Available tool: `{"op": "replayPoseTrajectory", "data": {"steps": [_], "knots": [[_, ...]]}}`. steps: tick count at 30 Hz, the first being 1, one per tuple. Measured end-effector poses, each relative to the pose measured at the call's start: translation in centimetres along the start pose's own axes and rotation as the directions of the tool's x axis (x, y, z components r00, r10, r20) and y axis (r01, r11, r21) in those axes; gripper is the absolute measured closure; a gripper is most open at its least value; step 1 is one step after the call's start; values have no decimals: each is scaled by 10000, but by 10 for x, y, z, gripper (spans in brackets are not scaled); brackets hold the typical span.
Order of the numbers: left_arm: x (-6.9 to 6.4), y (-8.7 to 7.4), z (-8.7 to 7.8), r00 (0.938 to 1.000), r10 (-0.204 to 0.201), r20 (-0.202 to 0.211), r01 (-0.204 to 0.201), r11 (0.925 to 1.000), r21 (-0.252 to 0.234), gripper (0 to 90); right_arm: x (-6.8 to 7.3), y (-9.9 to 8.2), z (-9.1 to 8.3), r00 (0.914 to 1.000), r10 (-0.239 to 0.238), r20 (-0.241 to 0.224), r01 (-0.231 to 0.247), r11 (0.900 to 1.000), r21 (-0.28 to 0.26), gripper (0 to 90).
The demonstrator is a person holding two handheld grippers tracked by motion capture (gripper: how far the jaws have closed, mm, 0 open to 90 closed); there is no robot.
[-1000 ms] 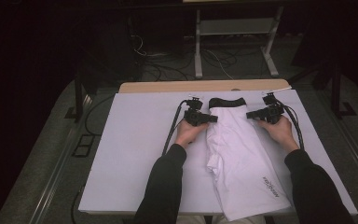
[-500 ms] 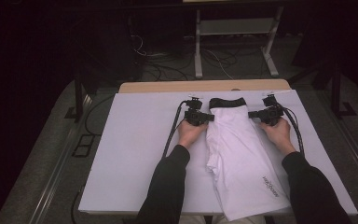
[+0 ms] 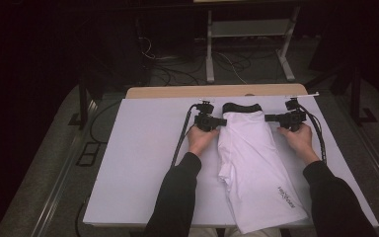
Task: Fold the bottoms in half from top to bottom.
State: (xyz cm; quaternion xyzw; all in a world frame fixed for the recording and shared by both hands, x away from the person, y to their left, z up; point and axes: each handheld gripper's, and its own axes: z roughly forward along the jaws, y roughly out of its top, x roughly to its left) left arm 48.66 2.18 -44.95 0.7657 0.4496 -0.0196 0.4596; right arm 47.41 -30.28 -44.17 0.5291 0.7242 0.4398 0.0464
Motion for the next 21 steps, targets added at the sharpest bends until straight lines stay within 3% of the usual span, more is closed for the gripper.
{"op": "replayPoseTrajectory", "data": {"steps": [5, 10, 21], "knots": [[-3, 2, -5, 10000, 48, -19, -48, 10000, 40, 878, 4, 0, -5, 9997, -18, -248, 12, 9997, -231, 888], [-9, 3, -9, 9999, 163, -15, -163, 9999, 3, 879, 10, 1, -11, 9994, -276, -230, 271, 9994, -218, 888], [-23, 7, -21, 9985, 551, -62, -550, 9985, 69, 878, 15, 0, -26, 9990, -385, -215, 375, 9983, -438, 888]]}}
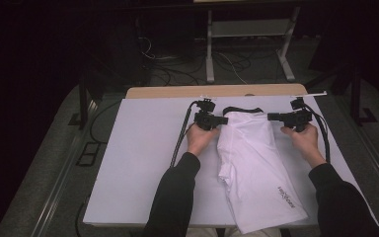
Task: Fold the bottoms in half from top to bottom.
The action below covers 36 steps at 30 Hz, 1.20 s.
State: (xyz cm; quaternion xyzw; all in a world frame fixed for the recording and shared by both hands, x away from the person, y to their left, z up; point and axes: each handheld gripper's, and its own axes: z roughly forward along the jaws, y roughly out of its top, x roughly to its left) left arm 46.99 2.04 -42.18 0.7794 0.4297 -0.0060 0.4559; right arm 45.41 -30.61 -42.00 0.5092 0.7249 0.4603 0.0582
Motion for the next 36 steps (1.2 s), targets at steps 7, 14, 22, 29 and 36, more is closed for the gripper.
{"op": "replayPoseTrajectory", "data": {"steps": [7, 14, 22, 29, 36], "knots": [[-6, -1, -4, 9999, 129, 25, -129, 9999, 25, 878, 3, -1, -7, 10000, -46, -21, 46, 10000, -46, 888], [-11, -3, -9, 9998, 172, 60, -172, 9998, 47, 878, 10, 1, -13, 9997, -192, -138, 191, 9997, -125, 888], [-16, -10, -18, 9999, 154, 47, -154, 9998, 119, 878, 18, -3, -16, 9990, -297, -322, 288, 9992, -267, 888], [-27, -9, -28, 9993, 295, 214, -295, 9996, -5, 878, 26, -6, -21, 9980, -335, -534, 315, 9987, -392, 887], [-37, -9, -36, 9988, 407, 284, -403, 9991, -152, 878, 28, -10, -30, 9968, -272, -749, 226, 9979, -614, 887]]}}
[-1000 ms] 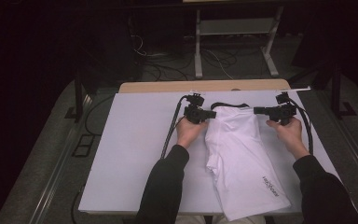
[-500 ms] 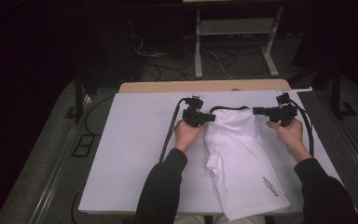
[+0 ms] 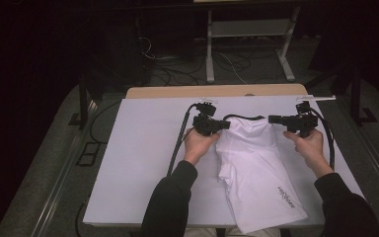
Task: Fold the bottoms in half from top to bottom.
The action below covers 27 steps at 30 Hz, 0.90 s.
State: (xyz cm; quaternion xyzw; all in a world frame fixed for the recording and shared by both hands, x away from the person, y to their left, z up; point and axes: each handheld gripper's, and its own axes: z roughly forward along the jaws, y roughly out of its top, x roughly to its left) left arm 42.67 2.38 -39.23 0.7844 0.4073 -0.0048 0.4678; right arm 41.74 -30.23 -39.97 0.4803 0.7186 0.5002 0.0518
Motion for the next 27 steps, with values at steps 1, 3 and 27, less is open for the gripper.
{"op": "replayPoseTrajectory", "data": {"steps": [1, 3, 27], "knots": [[-1, -1, -1, 10000, 14, 43, -14, 10000, -48, 878, 0, -1, -1, 10000, 34, -55, -35, 10000, -26, 888], [-3, -2, -1, 10000, 43, 50, -43, 10000, -69, 877, 1, -3, -4, 10000, 3, -100, -3, 10000, -14, 888], [-18, -22, -14, 9986, 59, 520, -55, 10000, -75, 878, 5, -13, -21, 9991, -305, -279, 317, 9986, 415, 887]]}}
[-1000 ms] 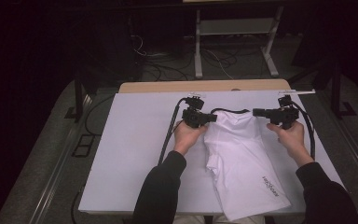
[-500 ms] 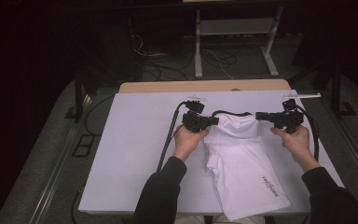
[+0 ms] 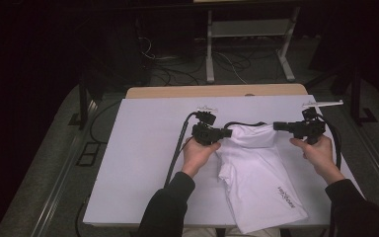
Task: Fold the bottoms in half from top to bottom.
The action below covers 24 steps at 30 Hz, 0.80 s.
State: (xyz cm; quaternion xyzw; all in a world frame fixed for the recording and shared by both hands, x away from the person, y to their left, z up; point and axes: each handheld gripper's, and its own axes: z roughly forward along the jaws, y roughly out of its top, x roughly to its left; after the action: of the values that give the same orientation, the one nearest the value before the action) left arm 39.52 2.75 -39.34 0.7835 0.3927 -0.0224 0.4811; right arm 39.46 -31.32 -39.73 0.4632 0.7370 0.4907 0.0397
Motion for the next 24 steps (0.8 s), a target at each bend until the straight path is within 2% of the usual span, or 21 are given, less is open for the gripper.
{"op": "replayPoseTrajectory", "data": {"steps": [9, 15, 24], "knots": [[-8, -6, -3, 9999, 140, 3, -140, 9995, 278, 877, 7, -4, -7, 9997, -177, -144, 181, 9994, 301, 887], [-14, -10, -4, 9998, 199, 78, -201, 9994, 281, 877, 6, -9, -10, 9996, -52, -274, 63, 9992, 387, 887], [-22, -14, -7, 9990, 318, 309, -327, 9990, 307, 877, 12, -13, -18, 9991, -210, -377, 228, 9985, 501, 887]]}}
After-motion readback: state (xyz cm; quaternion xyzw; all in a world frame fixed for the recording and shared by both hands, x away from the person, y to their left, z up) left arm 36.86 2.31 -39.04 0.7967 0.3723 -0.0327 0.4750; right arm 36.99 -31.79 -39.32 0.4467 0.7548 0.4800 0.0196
